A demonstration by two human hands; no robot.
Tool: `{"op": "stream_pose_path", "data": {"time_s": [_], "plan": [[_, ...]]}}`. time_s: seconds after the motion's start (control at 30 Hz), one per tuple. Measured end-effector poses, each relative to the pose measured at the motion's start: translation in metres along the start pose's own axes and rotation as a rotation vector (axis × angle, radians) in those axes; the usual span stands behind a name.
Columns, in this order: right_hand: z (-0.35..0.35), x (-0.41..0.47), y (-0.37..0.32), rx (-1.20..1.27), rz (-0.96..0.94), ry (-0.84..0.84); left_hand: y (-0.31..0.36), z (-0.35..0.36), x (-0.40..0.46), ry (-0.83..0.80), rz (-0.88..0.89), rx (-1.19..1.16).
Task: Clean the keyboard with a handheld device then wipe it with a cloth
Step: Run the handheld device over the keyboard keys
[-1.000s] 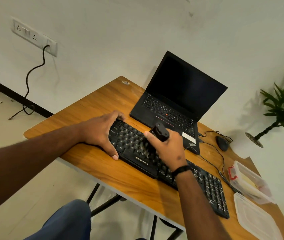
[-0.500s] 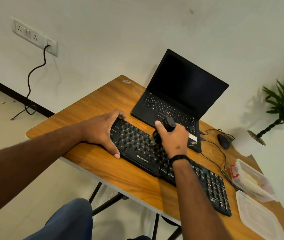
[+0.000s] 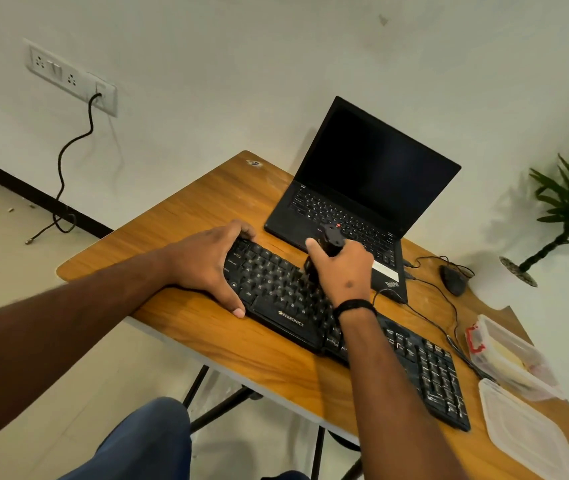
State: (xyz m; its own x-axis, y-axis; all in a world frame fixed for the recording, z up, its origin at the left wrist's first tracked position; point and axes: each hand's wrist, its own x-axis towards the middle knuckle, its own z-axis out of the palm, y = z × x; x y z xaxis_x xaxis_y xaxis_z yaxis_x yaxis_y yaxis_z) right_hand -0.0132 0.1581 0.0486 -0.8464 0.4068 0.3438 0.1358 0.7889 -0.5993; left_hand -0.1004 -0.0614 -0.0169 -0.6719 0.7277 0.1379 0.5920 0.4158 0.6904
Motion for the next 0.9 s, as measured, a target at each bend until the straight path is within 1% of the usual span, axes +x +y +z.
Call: {"op": "stream_pose_path", "data": {"time_s": [0.03, 0.13, 0.2, 0.23, 0.3, 0.4, 0.43, 0.47, 0.53, 0.57, 0.6, 0.63, 0.7, 0.73, 0.77, 0.8, 0.83, 0.87, 0.9], "plan": [[-0.002, -0.001, 0.003, 0.023, 0.004, -0.012, 0.0, 0.0, 0.0, 0.0, 0.0, 0.005], [0.003, -0.017, -0.012, 0.059, -0.133, -0.126, 0.0, 0.0, 0.001, 0.003, 0.002, 0.014], [0.01, -0.023, -0.024, 0.158, -0.189, -0.205, 0.0, 0.0, 0.0, -0.004, 0.007, 0.014], [0.013, -0.022, -0.027, 0.182, -0.196, -0.216, 0.0, -0.001, 0.0, -0.006, 0.009, 0.012], [0.012, -0.014, -0.023, 0.16, -0.162, -0.177, 0.001, -0.001, -0.001, -0.012, 0.001, 0.004], [-0.003, -0.004, -0.003, 0.028, -0.113, -0.074, 0.002, -0.001, -0.002, -0.016, -0.009, -0.005], [-0.012, -0.006, 0.0, 0.046, -0.126, -0.084, 0.002, -0.001, -0.002, -0.015, -0.01, -0.003], [-0.022, -0.011, 0.003, 0.101, -0.149, -0.133, 0.002, -0.001, -0.002, -0.015, -0.007, -0.001], [-0.038, -0.027, 0.002, 0.186, -0.192, -0.335, 0.001, -0.001, -0.001, -0.011, -0.003, -0.007], [-0.042, -0.035, 0.002, 0.193, -0.191, -0.459, 0.001, 0.0, -0.001, -0.01, -0.003, -0.008], [-0.042, -0.04, 0.005, 0.157, -0.179, -0.522, 0.001, 0.0, -0.001, -0.009, -0.003, -0.008], [-0.04, -0.039, 0.008, 0.077, -0.173, -0.496, 0.001, -0.001, -0.001, -0.006, 0.0, -0.009], [-0.043, -0.026, 0.014, -0.182, -0.167, -0.273, 0.001, -0.001, -0.001, -0.004, 0.007, -0.014], [-0.047, -0.021, 0.015, -0.248, -0.172, -0.174, 0.001, -0.002, 0.0, -0.001, 0.009, -0.015], [-0.052, -0.02, 0.018, -0.203, -0.185, -0.148, 0.0, -0.001, 0.0, 0.001, 0.013, -0.014], [-0.056, -0.021, 0.021, -0.073, -0.19, -0.198, -0.001, 0.0, 0.0, 0.004, 0.018, -0.011], [-0.059, -0.025, 0.02, 0.075, -0.176, -0.307, -0.001, 0.001, 0.001, 0.008, 0.022, -0.008], [-0.059, -0.033, 0.017, 0.157, -0.149, -0.436, -0.002, 0.001, 0.001, 0.007, 0.022, -0.008], [-0.057, -0.039, 0.016, 0.135, -0.152, -0.498, -0.002, 0.001, 0.001, 0.003, 0.022, -0.012]]}}
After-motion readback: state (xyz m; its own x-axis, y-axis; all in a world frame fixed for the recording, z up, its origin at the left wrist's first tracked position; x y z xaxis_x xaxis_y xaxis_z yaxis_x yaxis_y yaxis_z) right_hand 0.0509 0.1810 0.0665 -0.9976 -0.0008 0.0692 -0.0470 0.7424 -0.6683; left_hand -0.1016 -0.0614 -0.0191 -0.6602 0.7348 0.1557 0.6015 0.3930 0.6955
